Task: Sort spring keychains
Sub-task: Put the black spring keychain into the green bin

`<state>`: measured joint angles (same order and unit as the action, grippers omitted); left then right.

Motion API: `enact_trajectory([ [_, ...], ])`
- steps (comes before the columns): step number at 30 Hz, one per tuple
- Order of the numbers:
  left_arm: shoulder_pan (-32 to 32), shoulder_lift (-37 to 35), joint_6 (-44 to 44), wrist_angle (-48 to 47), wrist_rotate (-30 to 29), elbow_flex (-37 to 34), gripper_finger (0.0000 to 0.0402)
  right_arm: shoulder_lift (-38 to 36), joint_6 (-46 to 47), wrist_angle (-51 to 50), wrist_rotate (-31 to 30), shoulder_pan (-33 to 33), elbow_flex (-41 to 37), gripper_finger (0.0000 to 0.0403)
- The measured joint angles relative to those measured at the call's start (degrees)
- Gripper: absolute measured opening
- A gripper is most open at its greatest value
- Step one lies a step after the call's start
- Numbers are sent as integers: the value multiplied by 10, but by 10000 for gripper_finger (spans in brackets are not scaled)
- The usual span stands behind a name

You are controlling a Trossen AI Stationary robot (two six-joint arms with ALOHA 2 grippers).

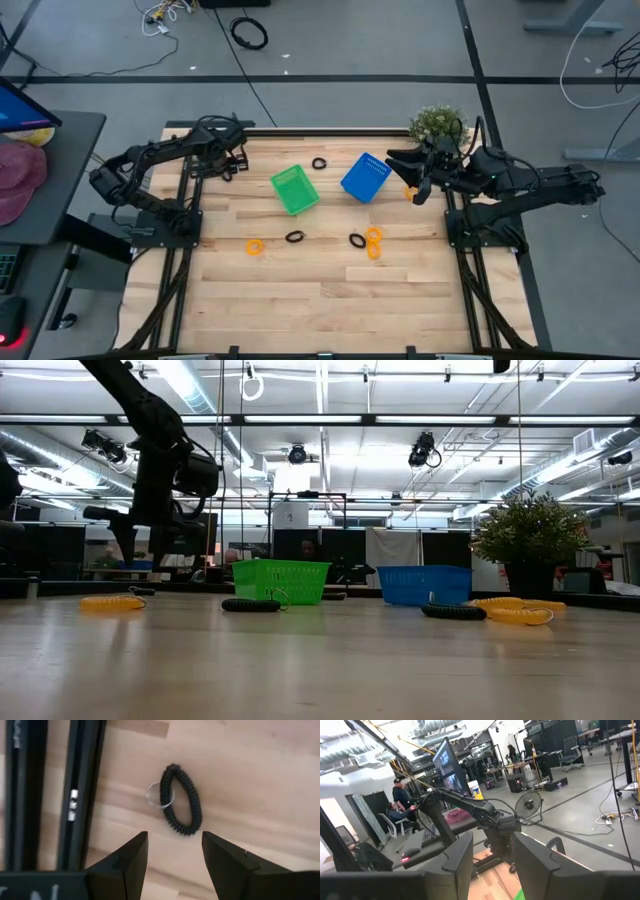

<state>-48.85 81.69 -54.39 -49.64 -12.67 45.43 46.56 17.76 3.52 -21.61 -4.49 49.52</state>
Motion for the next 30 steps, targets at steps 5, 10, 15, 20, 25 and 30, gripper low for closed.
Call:
enact_trajectory([
  [5, -9, 0, -35, 26, -11, -10, 190, 0, 0, 4, 0, 0, 0, 141],
  [10, -13, 1, -39, 26, -46, -10, 190, 0, 9, 5, 0, 0, 0, 141],
  [15, -12, 1, -83, 27, -68, -10, 181, 0, 11, 5, 0, 0, 0, 141],
  [20, -12, 1, -137, 39, -67, -17, 164, 0, 11, 5, 0, 0, 0, 141],
  [25, -12, 1, -215, 70, -28, -66, 149, 0, 11, 5, 0, 0, 0, 141],
  [30, -12, 2, -264, 126, -8, -103, 145, 0, 11, 5, 0, 0, 0, 141],
])
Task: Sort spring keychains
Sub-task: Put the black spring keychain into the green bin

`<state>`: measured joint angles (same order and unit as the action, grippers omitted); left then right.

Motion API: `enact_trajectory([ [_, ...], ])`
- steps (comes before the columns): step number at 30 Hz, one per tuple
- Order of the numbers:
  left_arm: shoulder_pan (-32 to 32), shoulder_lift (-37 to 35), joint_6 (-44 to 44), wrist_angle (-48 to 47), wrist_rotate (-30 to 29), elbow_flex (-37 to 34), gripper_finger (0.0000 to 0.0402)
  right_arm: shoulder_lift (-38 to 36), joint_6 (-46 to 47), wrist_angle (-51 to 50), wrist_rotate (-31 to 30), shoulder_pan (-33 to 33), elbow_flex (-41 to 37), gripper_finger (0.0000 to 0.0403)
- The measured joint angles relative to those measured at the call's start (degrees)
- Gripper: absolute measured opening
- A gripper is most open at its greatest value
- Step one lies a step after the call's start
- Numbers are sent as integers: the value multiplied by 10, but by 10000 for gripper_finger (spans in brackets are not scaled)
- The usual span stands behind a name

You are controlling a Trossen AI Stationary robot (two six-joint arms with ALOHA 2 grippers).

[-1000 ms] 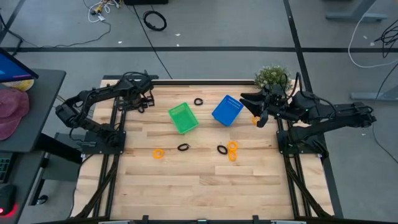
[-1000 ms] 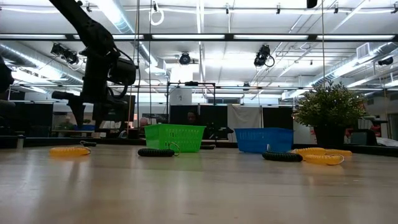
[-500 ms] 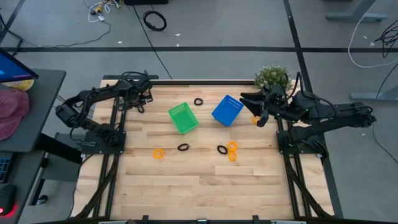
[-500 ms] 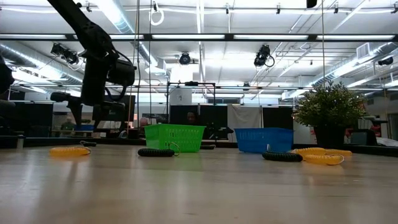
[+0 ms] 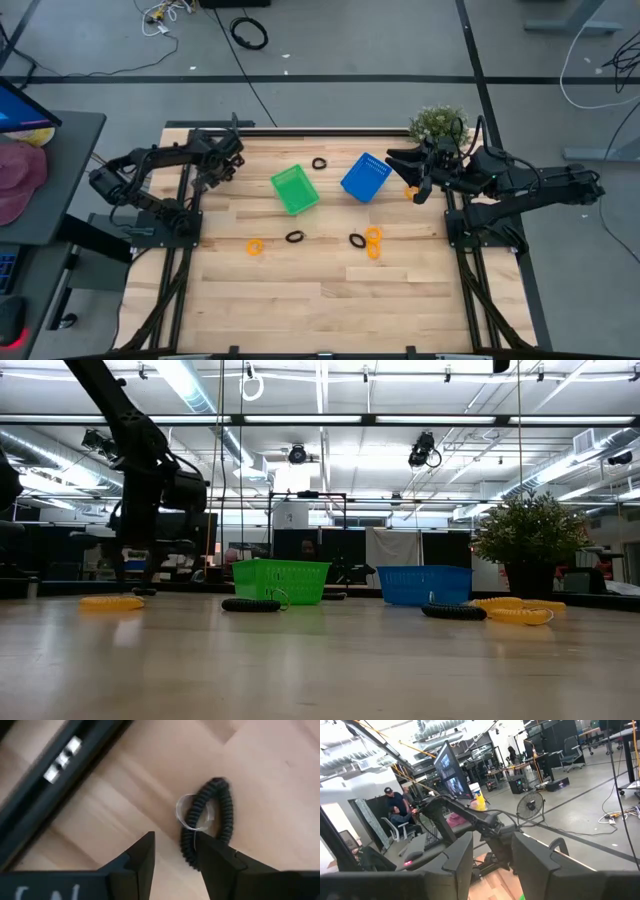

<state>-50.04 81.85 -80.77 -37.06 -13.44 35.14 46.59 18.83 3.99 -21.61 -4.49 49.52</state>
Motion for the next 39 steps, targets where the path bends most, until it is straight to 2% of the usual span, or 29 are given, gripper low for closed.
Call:
enact_trajectory([
  [8, 0, 0, -22, 29, -19, -3, 152, 0, 2, 0, 0, 0, 0, 141],
  [13, 1, 0, -17, 35, -31, -3, 138, 0, 2, 0, 0, 0, 0, 141],
  [16, 1, 0, 5, 35, -36, -3, 114, 0, 2, 0, 0, 0, 0, 141],
  [24, 1, -1, 66, 34, -50, -2, 10, 0, 2, 0, 0, 0, 0, 141],
  [32, 7, -14, 113, 35, -48, -3, 3, 0, 2, 0, 0, 0, 0, 141],
  [39, 28, -92, 165, 39, -75, -3, 2, 0, 2, 0, 0, 0, 0, 141],
])
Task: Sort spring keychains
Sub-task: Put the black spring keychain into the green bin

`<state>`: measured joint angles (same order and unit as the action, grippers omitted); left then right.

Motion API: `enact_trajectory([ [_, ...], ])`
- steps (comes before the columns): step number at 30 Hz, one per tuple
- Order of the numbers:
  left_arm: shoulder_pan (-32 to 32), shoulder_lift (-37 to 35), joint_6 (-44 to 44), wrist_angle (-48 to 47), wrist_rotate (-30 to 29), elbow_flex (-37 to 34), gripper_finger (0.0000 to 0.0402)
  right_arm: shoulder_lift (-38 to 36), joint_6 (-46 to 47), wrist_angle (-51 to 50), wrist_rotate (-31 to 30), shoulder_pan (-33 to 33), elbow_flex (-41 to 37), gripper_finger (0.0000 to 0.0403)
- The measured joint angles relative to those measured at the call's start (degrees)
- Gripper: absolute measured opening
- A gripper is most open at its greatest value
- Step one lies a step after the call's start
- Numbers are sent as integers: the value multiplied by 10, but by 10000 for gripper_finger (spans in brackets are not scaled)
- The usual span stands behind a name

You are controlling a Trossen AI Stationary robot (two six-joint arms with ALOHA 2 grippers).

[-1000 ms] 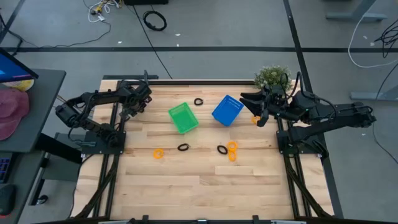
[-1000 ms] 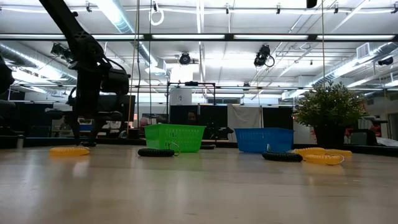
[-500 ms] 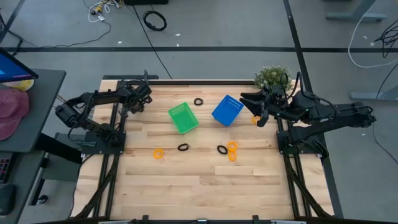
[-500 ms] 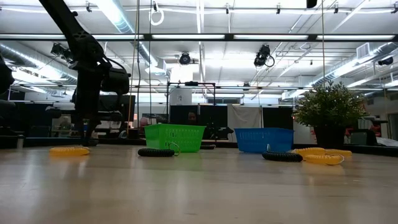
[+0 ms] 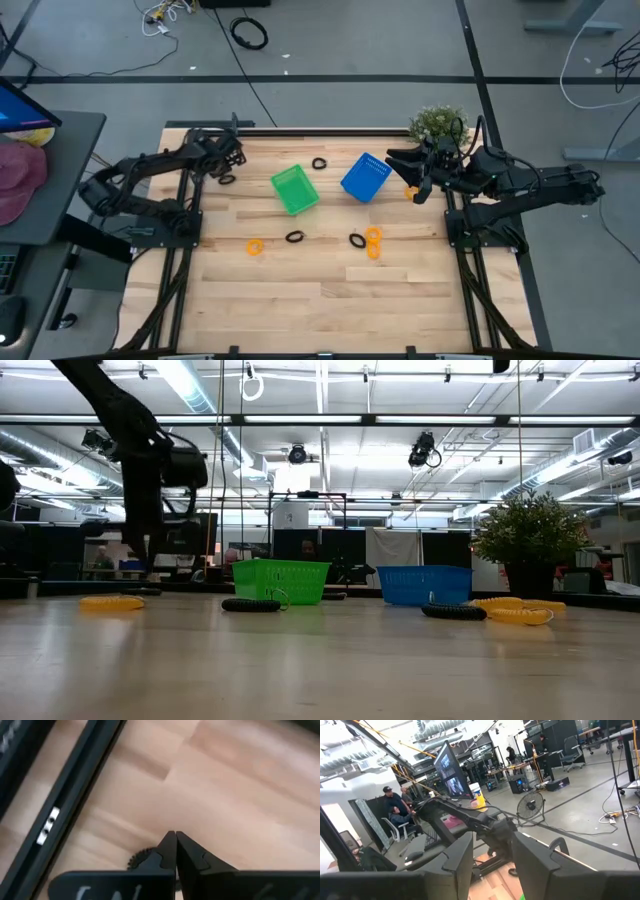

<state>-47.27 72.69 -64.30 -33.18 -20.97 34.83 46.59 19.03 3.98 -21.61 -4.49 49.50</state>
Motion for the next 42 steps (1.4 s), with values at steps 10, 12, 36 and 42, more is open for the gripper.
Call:
enact_trajectory([
  [10, 1, -85, 168, -9, 54, 0, 13, 0, 0, 0, 0, 0, 0, 141],
  [12, -1, -78, 168, -23, 62, 0, 29, 0, 0, 0, 0, 0, 0, 141],
  [36, -2, 97, 125, 23, 51, 2, 127, 0, 15, 0, 0, 0, 0, 141],
  [42, -2, 98, 129, 23, 47, 1, 60, 0, 15, 0, 0, 0, 0, 141],
])
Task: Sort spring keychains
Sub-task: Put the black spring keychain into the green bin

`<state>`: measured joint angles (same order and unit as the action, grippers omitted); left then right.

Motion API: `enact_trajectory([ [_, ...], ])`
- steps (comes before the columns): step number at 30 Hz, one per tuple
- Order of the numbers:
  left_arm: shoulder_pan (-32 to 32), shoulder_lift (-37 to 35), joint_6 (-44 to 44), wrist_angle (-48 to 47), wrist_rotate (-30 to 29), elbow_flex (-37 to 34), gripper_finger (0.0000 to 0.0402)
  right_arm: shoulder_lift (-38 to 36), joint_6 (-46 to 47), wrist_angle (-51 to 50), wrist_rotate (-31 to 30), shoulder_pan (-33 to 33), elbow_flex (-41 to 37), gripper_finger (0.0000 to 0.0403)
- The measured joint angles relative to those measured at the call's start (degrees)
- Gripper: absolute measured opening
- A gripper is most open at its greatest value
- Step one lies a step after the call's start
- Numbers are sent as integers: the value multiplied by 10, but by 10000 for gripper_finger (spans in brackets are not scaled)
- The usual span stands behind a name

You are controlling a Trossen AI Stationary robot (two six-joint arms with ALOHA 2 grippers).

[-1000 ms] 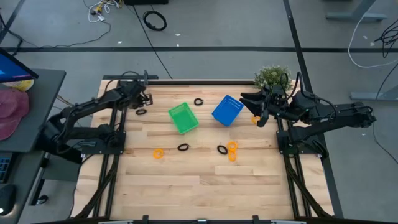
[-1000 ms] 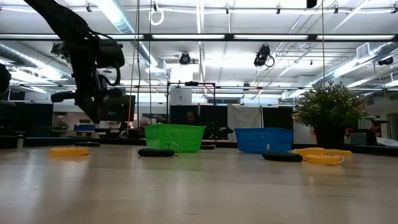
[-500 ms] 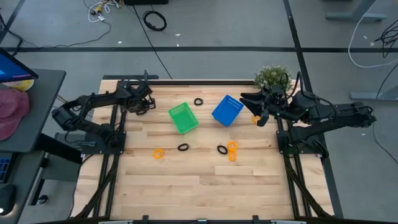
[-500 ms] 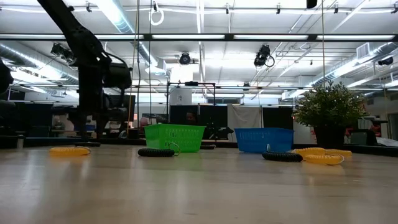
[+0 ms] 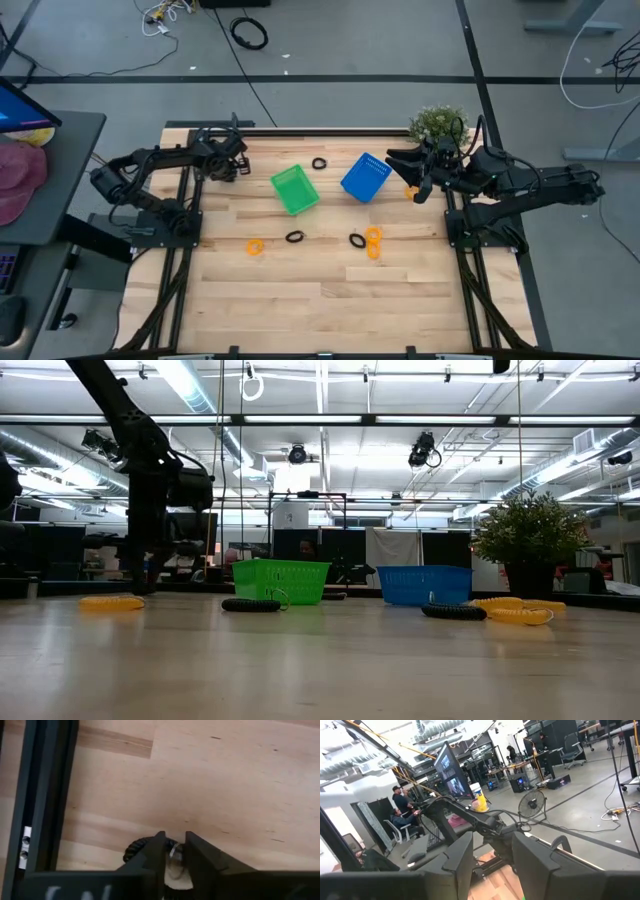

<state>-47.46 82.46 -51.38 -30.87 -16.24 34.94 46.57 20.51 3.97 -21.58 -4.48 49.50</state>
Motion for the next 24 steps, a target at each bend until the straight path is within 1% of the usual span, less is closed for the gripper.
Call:
enact_trajectory([
  [3, 0, 0, 1, 4, -5, 0, 26, 0, 0, 0, 0, 0, 0, 141],
  [5, 0, 1, 1, 5, 3, 0, 9, 0, 0, 0, 0, 0, 0, 141],
  [12, 0, -1, 12, 6, 4, -1, 5, 0, 0, -1, 0, 0, 0, 141],
  [16, 0, -11, 30, 11, 17, -2, 4, 0, 0, -1, 0, 0, 0, 141],
  [21, 0, -51, 47, 13, 22, -2, 3, 0, 0, -2, 0, 0, 0, 141],
  [24, 0, -94, 47, 13, 34, -2, 2, 0, 1, -2, 0, 0, 0, 141],
])
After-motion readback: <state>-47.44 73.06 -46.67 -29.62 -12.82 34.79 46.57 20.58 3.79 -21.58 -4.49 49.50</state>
